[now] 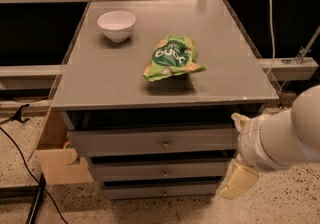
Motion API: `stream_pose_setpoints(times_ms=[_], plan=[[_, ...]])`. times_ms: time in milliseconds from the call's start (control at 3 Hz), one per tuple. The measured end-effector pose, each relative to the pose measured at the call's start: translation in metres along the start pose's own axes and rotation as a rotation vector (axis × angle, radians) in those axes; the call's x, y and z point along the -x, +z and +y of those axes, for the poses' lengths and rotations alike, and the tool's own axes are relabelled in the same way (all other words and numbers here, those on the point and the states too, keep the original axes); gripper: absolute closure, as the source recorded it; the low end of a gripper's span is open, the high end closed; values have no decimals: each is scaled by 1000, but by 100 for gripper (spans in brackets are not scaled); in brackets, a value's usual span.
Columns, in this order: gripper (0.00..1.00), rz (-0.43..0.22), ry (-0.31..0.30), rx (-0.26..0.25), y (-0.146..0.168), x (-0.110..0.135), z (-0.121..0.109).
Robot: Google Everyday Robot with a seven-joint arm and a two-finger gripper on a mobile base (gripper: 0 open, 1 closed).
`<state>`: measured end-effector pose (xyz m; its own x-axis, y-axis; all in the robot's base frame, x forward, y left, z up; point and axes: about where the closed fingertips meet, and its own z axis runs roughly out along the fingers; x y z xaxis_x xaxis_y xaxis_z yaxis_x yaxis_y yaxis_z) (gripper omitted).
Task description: Open top drawer
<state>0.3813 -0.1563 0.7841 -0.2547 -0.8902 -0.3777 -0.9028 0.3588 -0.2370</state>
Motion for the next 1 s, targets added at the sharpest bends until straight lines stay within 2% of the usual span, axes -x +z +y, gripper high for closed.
stream_pose_setpoints(times_ms=[667,1000], plan=[[0,-37,-7,-9,42,-24,11],[0,-79,-38,-3,63,-26,7]])
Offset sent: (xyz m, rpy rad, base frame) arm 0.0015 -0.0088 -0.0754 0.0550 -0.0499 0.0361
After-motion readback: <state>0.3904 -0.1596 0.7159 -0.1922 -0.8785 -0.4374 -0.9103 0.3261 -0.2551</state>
